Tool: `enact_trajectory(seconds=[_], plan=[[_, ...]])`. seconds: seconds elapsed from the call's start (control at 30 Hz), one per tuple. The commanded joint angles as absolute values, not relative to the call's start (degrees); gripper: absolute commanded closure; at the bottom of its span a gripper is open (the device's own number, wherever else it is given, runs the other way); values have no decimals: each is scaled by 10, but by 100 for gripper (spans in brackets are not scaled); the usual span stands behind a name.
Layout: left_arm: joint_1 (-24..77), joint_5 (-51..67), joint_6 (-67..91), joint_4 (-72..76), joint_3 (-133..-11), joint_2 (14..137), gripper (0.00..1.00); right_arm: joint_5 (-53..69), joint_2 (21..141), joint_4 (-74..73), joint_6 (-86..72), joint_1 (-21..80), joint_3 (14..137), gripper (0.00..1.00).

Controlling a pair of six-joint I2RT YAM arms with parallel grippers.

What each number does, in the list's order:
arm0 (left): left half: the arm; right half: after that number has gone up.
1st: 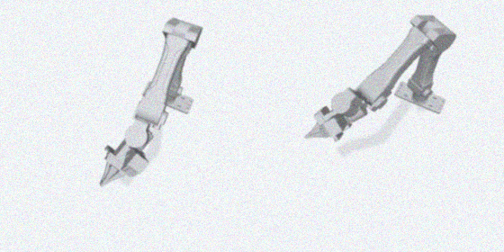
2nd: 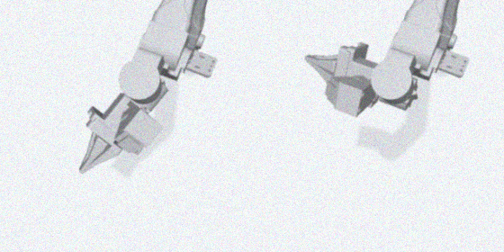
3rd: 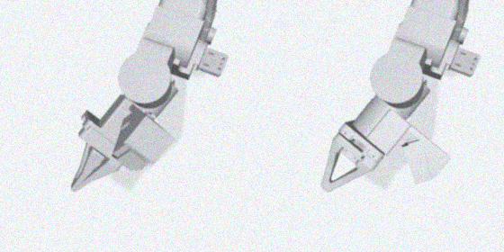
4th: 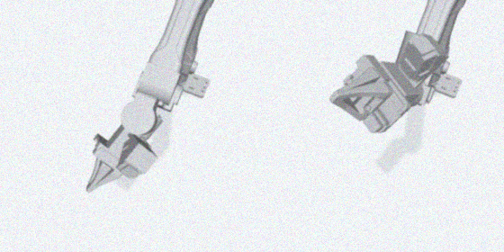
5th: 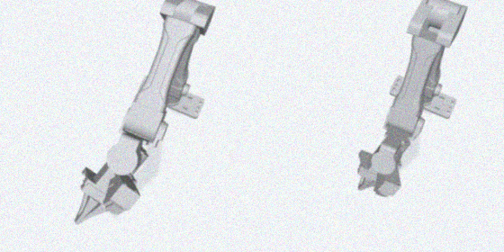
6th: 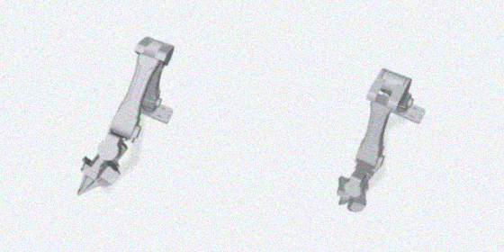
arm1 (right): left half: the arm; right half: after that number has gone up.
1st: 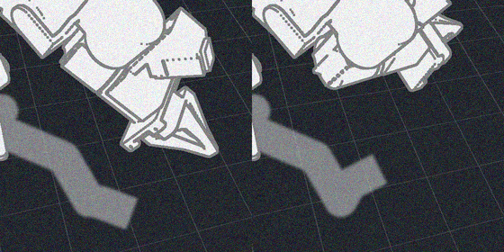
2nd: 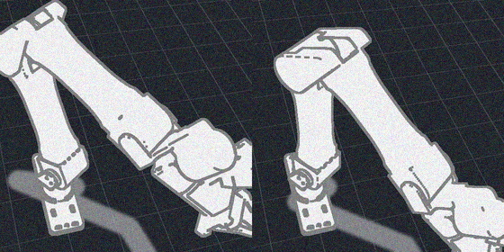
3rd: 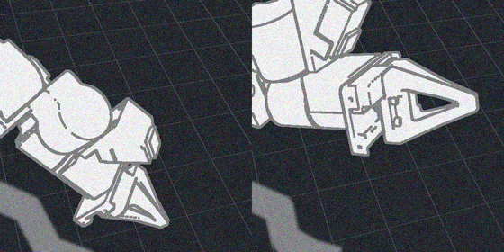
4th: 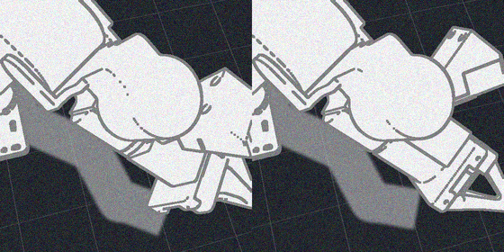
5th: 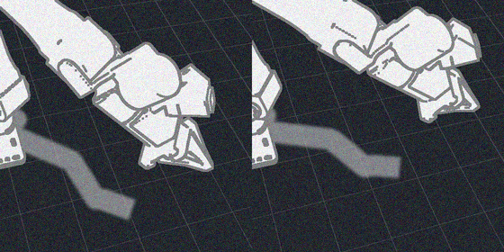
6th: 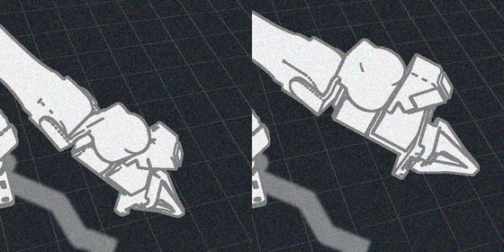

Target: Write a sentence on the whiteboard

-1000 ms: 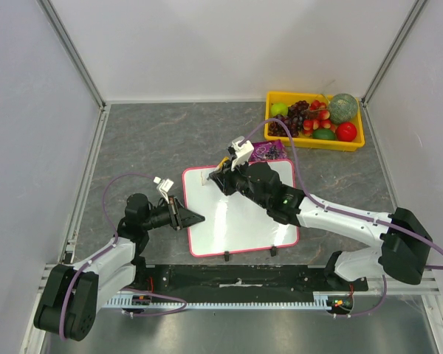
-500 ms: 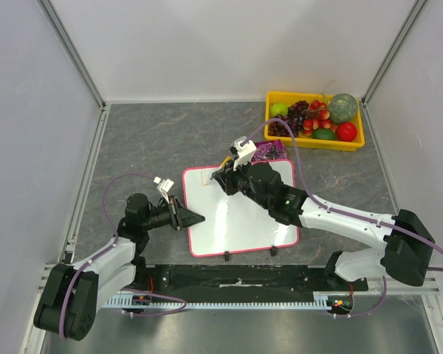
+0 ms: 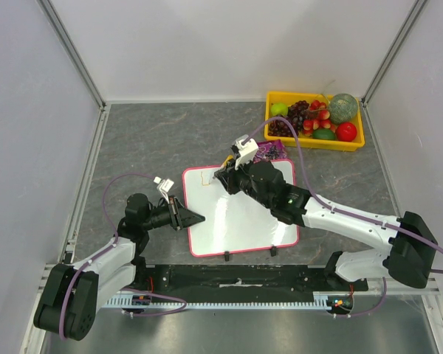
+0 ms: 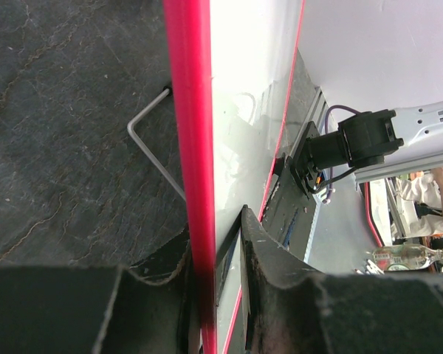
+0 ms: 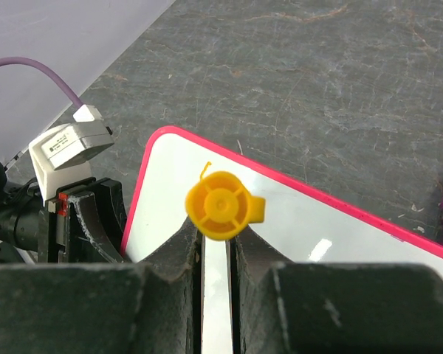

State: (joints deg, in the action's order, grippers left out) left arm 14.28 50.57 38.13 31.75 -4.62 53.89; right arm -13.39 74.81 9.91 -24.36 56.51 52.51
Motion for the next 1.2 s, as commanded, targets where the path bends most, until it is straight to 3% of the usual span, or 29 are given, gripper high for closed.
enact_trajectory(seconds=[0.0,0.47,1.17], plan=[[145,479,357,317,-49,544,98,-146,728,91,-226,564,568,100],[146,478,357,316,-49,547,98,-197,750,94,-218,563,569,100],[148,479,357,319,-50,548,98,-163,764,82,-223,563,550,100]])
